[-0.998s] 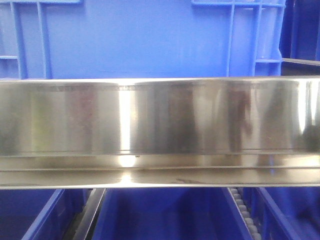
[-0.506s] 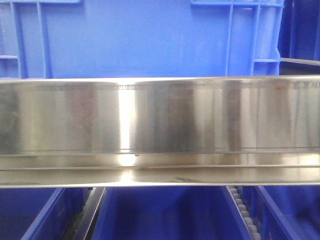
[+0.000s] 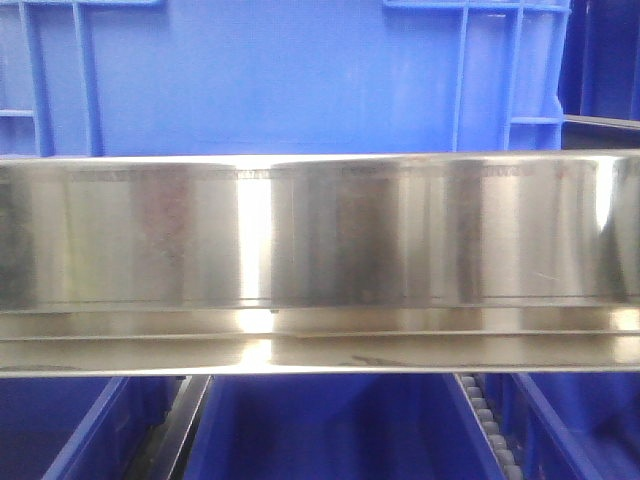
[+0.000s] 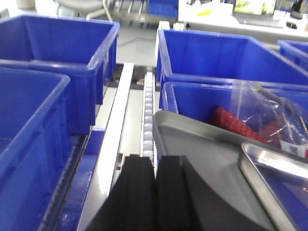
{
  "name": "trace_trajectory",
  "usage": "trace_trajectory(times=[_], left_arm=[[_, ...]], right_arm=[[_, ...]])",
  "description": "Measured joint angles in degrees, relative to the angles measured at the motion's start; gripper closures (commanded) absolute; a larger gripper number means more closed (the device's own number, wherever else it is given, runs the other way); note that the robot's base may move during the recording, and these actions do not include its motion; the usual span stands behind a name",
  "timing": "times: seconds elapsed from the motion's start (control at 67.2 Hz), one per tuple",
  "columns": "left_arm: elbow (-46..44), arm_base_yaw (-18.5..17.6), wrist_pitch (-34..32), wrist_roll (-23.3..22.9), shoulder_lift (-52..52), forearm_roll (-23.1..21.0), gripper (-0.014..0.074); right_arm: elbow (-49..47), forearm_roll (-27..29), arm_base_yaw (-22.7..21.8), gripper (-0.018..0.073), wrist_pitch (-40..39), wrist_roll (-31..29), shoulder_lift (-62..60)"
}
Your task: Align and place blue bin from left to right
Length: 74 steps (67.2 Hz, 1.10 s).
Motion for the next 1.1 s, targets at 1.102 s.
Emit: trace_trajectory(times=[1.102], left_arm=[[-0.09,0.00,3.68,0.00,2.48,-1.03,0.0707]], right_arm=[[-42.52,-5.76,17.39,0.0636,35.17,17.85,33.39]])
